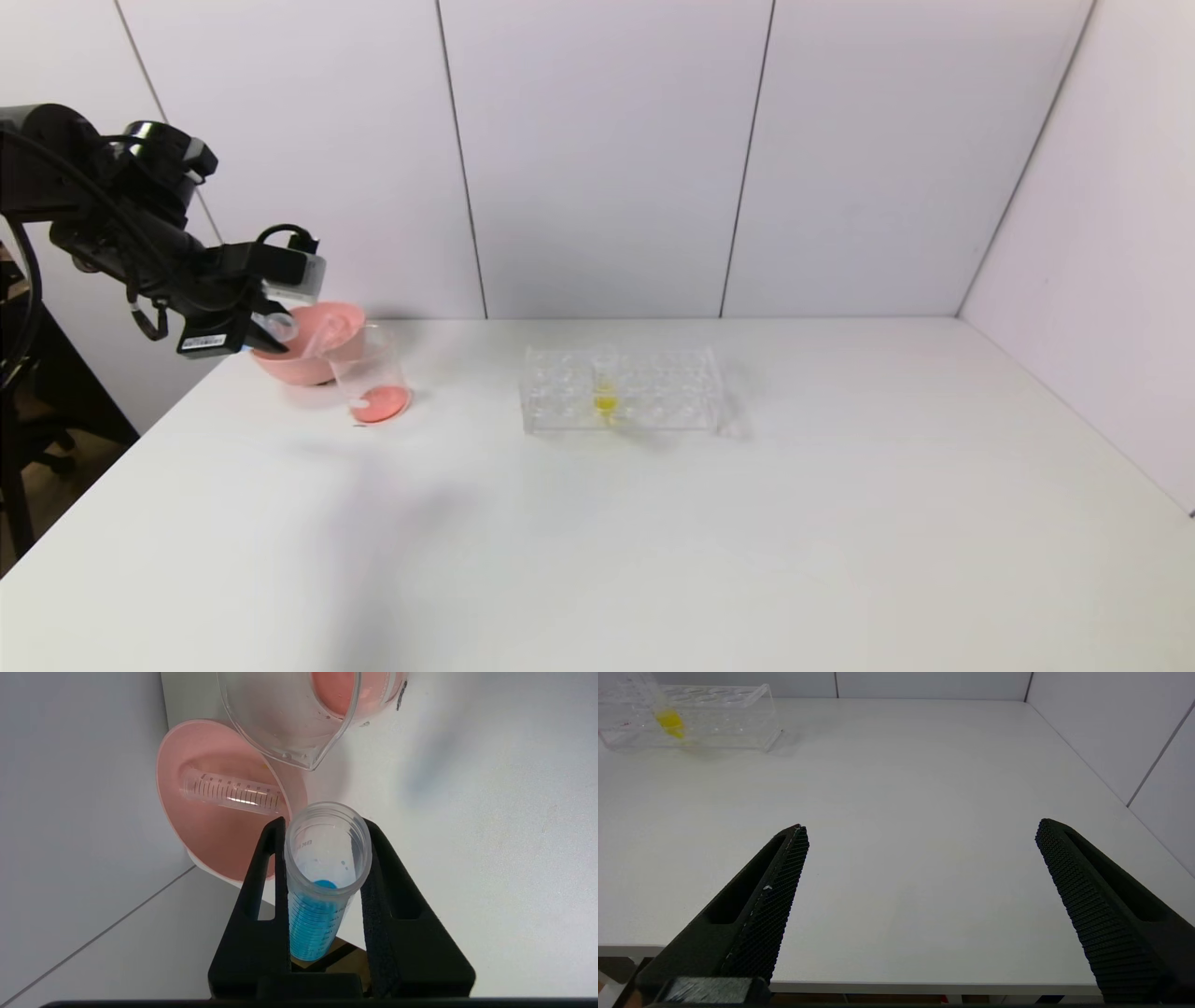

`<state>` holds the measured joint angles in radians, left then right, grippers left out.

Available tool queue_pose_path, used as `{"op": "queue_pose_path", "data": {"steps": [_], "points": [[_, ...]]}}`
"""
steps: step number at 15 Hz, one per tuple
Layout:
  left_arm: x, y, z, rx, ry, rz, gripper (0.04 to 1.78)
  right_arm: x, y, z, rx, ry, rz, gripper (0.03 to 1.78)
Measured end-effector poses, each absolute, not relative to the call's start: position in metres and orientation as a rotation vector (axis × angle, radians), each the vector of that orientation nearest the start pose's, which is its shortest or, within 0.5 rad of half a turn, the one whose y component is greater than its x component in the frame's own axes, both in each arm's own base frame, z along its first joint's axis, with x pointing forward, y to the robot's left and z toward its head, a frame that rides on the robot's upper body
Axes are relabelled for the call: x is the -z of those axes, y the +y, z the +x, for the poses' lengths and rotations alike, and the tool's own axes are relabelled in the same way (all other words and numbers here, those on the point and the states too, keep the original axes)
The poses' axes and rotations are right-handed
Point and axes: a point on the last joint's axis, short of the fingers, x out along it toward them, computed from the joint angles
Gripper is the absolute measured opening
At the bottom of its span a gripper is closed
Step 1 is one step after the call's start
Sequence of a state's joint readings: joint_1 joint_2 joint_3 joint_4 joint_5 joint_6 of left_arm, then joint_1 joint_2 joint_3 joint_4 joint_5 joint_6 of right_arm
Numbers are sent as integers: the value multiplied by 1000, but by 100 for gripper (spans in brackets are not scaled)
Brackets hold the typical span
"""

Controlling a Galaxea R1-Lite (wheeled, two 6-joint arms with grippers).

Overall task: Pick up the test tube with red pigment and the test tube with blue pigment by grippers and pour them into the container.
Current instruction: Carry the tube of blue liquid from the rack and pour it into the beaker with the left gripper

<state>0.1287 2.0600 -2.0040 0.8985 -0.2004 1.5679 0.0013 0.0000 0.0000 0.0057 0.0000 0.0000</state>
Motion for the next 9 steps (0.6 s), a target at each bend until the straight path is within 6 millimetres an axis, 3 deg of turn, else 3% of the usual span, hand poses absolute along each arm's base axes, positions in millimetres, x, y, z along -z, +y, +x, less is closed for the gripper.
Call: {"op": "queue_pose_path", "data": {"steps": [9], "points": [[-239,39,384,726,724,1284,45,-75,0,-23,-1,6,0,177]]}}
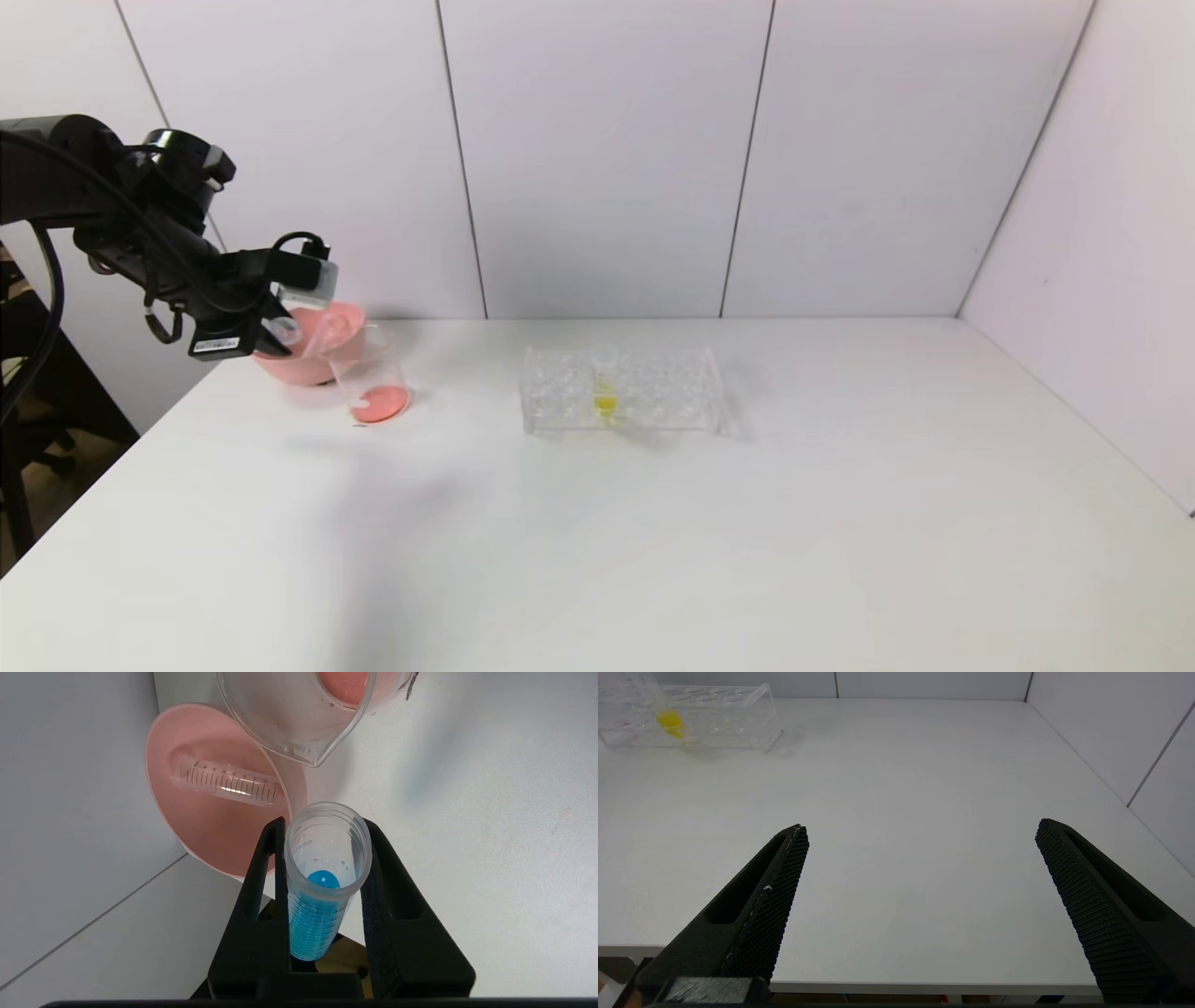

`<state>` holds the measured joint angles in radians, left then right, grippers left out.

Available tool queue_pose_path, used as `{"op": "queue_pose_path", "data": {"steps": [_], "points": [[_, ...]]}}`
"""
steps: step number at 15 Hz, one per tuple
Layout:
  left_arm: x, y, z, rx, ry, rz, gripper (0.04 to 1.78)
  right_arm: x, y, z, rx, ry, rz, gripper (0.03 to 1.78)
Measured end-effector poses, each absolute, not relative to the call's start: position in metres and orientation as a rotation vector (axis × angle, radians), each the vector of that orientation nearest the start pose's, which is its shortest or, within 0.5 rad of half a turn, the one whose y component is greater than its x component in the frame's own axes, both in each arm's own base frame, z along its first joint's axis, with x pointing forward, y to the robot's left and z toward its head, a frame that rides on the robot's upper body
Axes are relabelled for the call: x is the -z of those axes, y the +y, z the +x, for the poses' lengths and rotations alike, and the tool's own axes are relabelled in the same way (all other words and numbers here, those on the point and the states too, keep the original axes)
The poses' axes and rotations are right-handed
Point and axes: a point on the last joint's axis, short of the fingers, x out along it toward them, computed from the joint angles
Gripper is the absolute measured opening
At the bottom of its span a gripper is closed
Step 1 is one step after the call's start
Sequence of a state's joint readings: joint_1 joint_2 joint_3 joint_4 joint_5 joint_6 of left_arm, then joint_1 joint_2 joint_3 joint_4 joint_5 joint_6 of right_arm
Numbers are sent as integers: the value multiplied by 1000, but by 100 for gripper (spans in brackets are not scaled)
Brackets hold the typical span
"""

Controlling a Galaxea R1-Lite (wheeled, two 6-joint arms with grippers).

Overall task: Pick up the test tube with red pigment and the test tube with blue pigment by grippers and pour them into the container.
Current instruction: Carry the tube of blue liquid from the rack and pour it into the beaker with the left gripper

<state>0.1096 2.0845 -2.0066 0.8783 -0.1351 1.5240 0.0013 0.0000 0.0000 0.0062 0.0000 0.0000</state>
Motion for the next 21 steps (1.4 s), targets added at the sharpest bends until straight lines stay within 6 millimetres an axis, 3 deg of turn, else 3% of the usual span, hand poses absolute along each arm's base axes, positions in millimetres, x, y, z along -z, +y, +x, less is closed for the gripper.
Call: {"op": "queue_pose_path", "data": {"steps": [21], "points": [[-231,27,400,694,711,1337,45,-75,0,-23,-1,6,0,177]]}}
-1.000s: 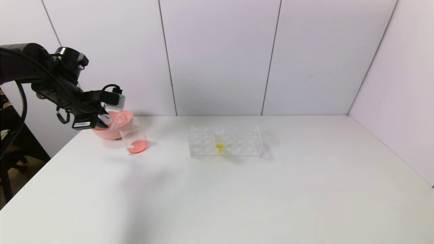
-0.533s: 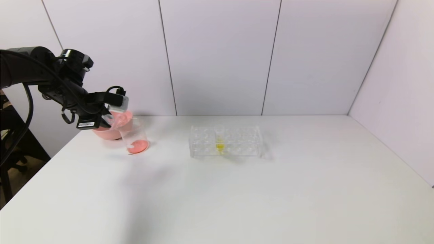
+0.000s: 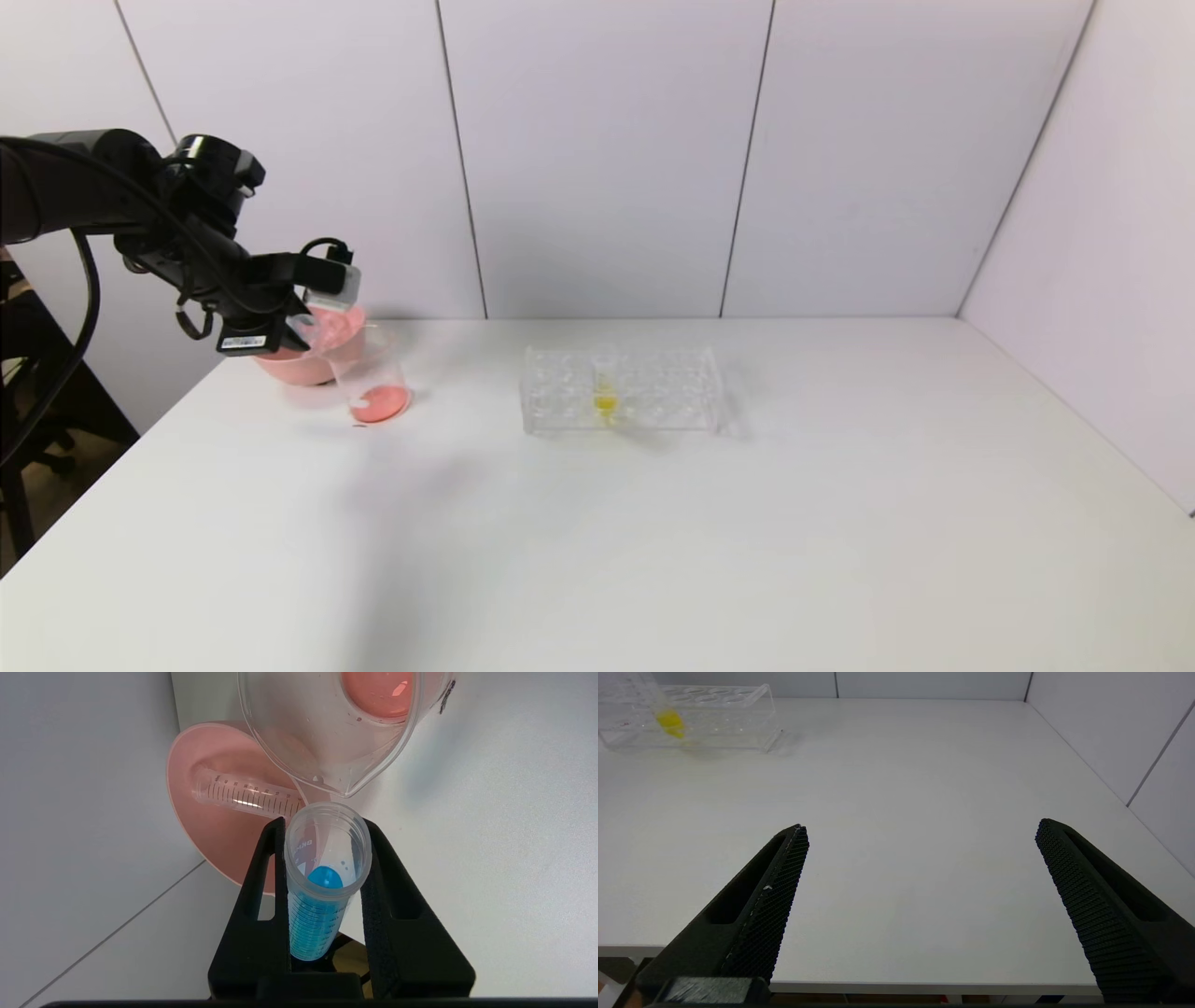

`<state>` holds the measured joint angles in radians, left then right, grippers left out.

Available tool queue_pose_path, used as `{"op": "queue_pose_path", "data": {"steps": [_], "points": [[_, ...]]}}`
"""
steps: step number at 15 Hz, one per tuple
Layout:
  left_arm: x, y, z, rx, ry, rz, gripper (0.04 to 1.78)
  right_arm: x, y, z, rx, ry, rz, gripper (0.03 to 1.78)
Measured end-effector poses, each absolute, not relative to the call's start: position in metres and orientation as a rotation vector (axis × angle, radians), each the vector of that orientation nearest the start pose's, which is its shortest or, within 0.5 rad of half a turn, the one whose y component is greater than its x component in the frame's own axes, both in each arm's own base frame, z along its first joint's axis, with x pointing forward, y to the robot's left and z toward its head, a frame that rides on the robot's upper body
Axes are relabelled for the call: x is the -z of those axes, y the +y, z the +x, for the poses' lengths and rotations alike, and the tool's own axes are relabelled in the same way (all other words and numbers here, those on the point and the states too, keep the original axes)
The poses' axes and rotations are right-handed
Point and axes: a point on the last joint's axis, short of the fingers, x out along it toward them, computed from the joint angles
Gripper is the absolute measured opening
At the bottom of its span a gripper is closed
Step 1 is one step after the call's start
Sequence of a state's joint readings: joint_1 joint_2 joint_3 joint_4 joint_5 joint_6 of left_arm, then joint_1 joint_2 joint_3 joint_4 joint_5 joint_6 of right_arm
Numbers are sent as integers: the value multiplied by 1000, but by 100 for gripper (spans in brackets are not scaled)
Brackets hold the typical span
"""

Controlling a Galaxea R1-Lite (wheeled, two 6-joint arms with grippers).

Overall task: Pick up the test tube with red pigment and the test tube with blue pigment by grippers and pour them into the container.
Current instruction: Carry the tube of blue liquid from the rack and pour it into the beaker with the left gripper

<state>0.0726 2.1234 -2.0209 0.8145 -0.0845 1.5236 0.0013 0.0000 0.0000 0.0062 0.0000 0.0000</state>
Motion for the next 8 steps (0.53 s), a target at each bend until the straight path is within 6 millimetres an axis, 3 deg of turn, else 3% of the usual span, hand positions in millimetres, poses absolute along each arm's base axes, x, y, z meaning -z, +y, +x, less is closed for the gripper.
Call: {"op": "queue_pose_path", "data": {"steps": [8], "points": [[-233,17,401,675,713,1373,45,-75,0,-23,-1,6,0,177]]}}
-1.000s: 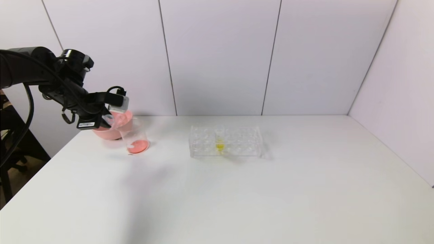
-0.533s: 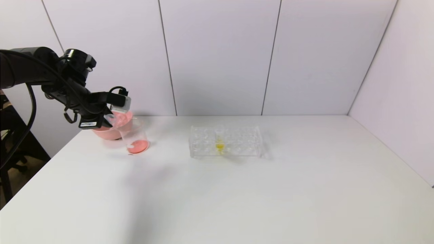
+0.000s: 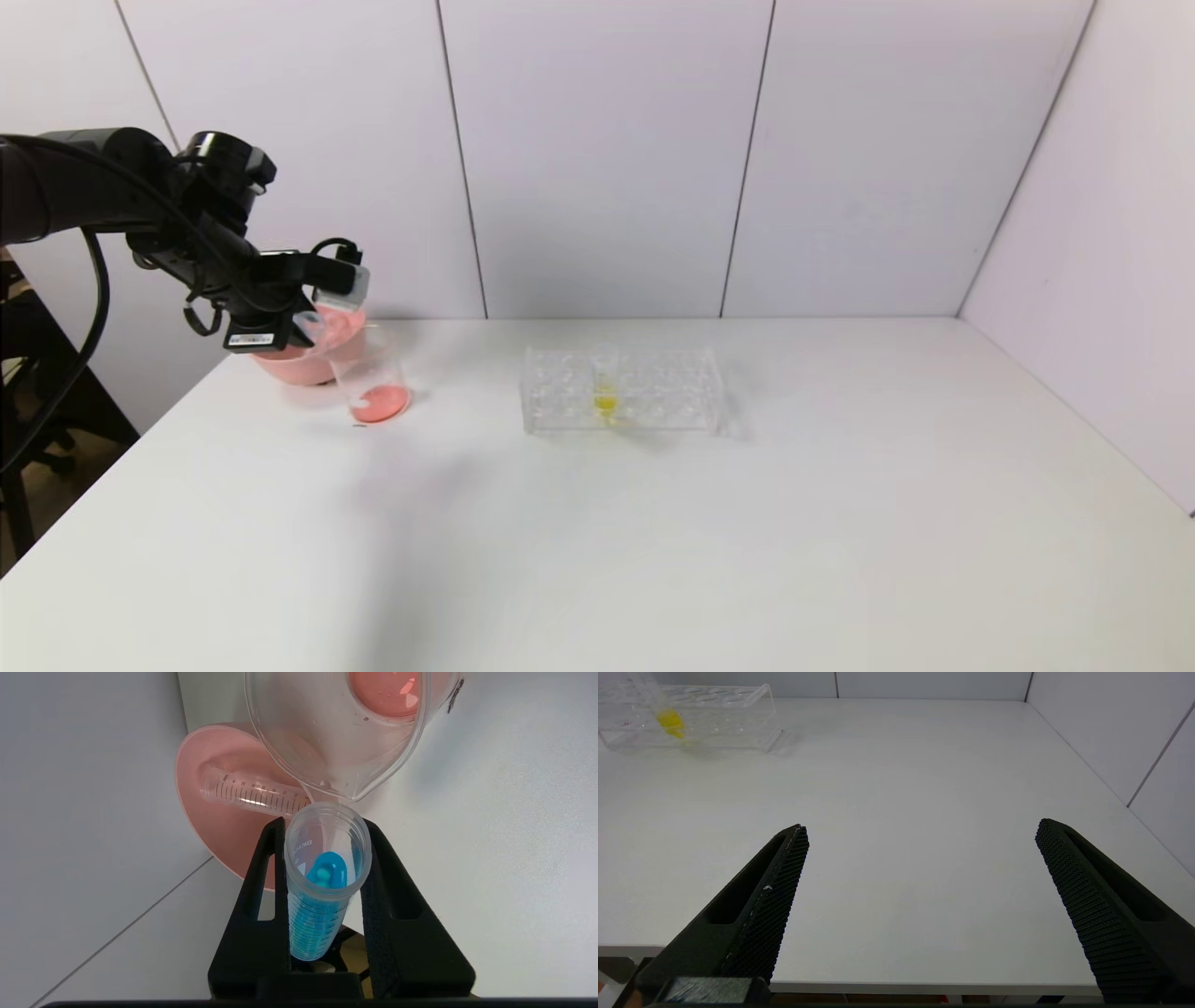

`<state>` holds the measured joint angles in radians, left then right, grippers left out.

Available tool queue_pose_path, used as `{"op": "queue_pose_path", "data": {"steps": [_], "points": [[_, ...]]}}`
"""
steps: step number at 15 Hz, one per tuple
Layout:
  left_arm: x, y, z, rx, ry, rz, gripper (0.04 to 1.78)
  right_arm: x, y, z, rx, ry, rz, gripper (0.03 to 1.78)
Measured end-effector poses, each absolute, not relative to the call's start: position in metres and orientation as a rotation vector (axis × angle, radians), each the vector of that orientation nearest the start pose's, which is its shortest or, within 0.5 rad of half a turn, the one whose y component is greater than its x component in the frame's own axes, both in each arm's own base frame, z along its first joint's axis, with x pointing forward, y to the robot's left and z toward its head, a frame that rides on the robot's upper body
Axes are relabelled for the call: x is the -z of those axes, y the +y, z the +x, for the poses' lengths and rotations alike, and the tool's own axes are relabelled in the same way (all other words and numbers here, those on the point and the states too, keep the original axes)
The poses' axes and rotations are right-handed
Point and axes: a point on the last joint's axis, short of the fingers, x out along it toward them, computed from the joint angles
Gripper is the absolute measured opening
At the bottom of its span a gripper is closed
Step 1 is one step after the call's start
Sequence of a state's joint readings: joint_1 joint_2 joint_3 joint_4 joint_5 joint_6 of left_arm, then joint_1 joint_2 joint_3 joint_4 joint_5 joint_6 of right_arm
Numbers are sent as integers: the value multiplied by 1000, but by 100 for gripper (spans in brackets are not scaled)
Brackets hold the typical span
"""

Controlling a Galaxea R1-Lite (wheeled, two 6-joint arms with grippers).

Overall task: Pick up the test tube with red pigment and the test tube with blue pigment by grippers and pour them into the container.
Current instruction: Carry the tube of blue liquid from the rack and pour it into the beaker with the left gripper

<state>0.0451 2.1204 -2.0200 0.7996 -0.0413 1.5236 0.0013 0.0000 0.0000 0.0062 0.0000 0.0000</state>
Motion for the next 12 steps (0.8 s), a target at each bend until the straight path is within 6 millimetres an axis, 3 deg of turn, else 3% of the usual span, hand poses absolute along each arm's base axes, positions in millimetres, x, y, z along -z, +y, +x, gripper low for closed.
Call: {"op": "queue_pose_path", "data": {"steps": [12], "points": [[-235,10,401,670,713,1401,45,-75,0,-23,-1,6,0,177]]}}
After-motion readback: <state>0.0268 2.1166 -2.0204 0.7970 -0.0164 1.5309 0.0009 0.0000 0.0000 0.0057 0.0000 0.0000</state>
